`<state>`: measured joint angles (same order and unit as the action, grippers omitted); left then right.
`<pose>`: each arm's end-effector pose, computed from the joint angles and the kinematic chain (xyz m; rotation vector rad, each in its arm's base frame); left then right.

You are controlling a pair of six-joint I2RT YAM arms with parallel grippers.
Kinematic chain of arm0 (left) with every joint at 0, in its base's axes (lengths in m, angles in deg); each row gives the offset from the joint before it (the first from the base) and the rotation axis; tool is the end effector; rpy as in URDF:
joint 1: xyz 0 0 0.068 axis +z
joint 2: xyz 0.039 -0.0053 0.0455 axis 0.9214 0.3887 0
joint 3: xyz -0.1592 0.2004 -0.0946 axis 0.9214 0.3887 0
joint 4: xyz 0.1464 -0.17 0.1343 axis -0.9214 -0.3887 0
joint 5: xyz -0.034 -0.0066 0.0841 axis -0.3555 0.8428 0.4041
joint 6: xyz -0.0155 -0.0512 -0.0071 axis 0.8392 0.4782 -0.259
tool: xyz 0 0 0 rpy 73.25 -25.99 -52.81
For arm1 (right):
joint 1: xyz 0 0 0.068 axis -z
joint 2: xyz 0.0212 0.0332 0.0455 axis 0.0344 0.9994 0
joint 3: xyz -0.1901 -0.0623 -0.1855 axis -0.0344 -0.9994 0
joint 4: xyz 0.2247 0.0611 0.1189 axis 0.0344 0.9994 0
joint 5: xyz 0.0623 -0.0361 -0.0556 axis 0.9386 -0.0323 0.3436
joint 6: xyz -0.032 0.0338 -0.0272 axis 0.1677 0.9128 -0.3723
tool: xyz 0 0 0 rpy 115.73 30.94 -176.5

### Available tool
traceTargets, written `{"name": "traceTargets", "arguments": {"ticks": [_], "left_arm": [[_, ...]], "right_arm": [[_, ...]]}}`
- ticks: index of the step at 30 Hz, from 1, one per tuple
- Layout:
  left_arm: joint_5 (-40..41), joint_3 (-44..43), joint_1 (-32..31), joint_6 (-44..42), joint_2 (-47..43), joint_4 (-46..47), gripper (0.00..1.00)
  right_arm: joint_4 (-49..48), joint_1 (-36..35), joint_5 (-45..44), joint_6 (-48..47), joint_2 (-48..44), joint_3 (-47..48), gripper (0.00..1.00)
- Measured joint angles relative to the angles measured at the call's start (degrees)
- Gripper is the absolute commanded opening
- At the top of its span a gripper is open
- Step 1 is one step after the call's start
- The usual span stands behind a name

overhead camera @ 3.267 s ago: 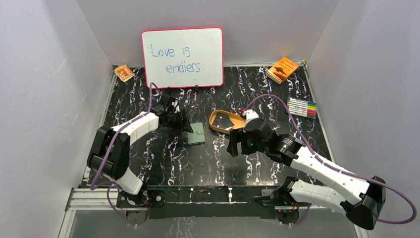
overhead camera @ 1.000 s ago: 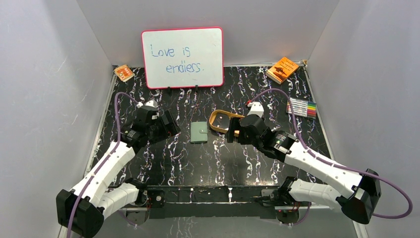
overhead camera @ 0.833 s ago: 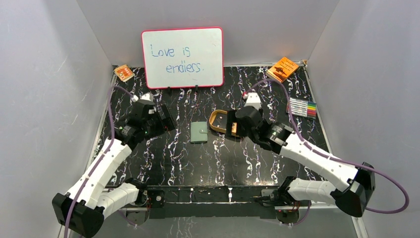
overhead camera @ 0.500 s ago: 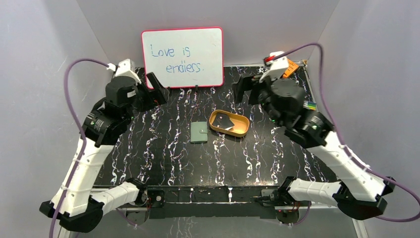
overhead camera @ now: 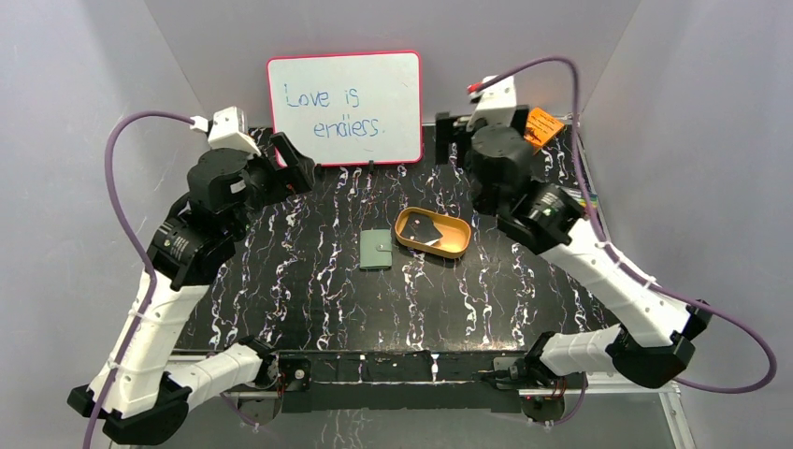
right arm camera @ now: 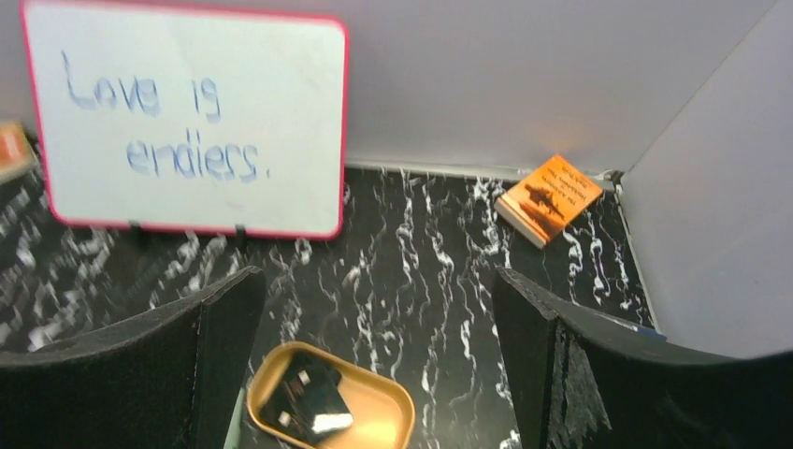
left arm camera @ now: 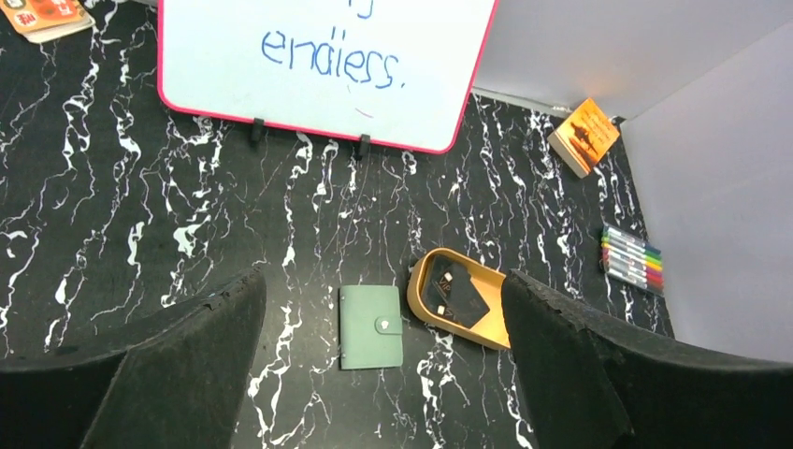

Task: Put the credit cards into the card holder
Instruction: Reset both arms

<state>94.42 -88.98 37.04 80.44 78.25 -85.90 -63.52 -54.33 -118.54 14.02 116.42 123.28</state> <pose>0.1518 -0.0732 0.4905 -0.2496 1.7200 -0.4445 0.1689 0.1730 0.5097 0.0277 1.5655 0.0404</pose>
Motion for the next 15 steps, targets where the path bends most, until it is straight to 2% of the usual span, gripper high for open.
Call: {"name": "traceTargets", "arguments": {"ticks": [4, 9, 12, 15], "left_arm": [[0.09, 1.55, -0.63, 0.66, 0.20, 0.46, 0.93], [0.02, 1.70, -1.68, 0.85, -0.87, 1.68, 0.93], [-0.50, 1.73, -2.10, 0.81, -2.08, 2.64, 0.93], [-0.72, 1.68, -2.69, 0.72, -2.86, 3.61, 0.93]], "right_arm": [[-0.55, -0.07, 4.52, -0.37, -2.84, -9.86, 0.99], [-7.39, -0.22, 11.43, 0.24, -20.20, -25.55, 0.99], [-9.73, -0.20, 11.96, 2.49, -25.99, -25.97, 0.99], [-8.55, -0.17, 12.11, 4.94, -25.99, -21.99, 0.99]]}}
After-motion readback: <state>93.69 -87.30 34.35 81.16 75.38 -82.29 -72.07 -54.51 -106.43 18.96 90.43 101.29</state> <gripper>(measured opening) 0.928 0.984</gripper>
